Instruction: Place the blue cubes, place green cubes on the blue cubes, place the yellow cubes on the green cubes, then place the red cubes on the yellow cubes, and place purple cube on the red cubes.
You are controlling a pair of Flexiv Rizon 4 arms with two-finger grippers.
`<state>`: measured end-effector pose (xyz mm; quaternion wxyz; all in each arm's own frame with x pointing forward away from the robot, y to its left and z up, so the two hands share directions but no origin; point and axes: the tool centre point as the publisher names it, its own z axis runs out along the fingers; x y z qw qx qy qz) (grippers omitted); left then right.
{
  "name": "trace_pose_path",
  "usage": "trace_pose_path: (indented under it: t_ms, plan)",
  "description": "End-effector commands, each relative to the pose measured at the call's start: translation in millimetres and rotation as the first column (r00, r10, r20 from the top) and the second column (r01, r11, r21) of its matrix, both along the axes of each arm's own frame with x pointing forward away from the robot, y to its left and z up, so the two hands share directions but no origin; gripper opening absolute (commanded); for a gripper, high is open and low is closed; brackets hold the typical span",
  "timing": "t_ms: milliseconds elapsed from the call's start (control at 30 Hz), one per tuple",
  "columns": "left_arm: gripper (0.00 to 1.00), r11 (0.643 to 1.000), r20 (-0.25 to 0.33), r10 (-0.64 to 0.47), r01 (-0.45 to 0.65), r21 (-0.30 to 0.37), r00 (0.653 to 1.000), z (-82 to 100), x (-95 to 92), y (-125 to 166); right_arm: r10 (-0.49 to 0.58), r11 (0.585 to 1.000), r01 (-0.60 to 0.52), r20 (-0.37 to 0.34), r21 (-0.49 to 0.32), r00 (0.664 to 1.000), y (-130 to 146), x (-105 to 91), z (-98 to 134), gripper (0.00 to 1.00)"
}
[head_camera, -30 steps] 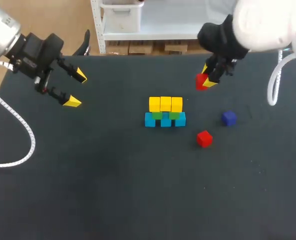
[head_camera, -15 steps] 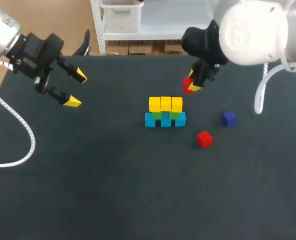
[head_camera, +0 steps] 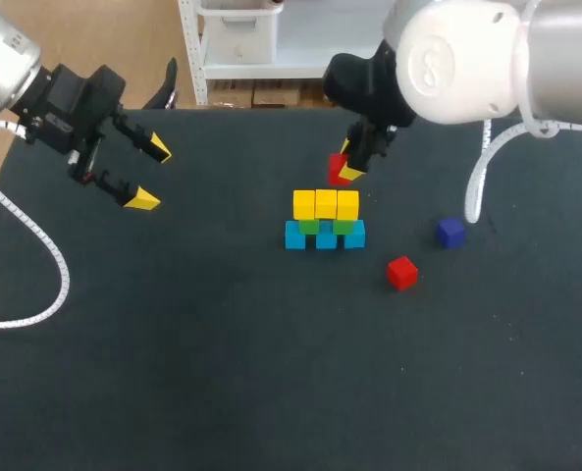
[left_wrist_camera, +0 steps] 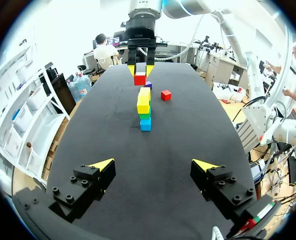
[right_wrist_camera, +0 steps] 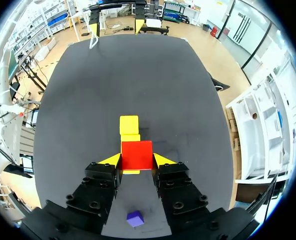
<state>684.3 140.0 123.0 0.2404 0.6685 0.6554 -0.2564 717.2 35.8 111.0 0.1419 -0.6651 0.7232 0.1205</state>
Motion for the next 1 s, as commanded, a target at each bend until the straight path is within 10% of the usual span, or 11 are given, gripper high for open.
trace_pose_path:
  t_ms: [33, 1000]
  plan:
    - [1.00, 1.000, 0.003, -0.002, 0.002, -0.003, 1.000, -0.5, -0.2, 1, -0.002, 1.000, 0.002, -0.005, -0.005, 1.000, 6, 0.6, 0, 0.00]
    - [1.00, 1.000, 0.003, -0.002, 0.002, -0.003, 1.000, -0.5, -0.2, 1, -0.028, 0.997, 0.026, -0.031, -0.069, 0.999, -2, -23.3, -10, 0.00]
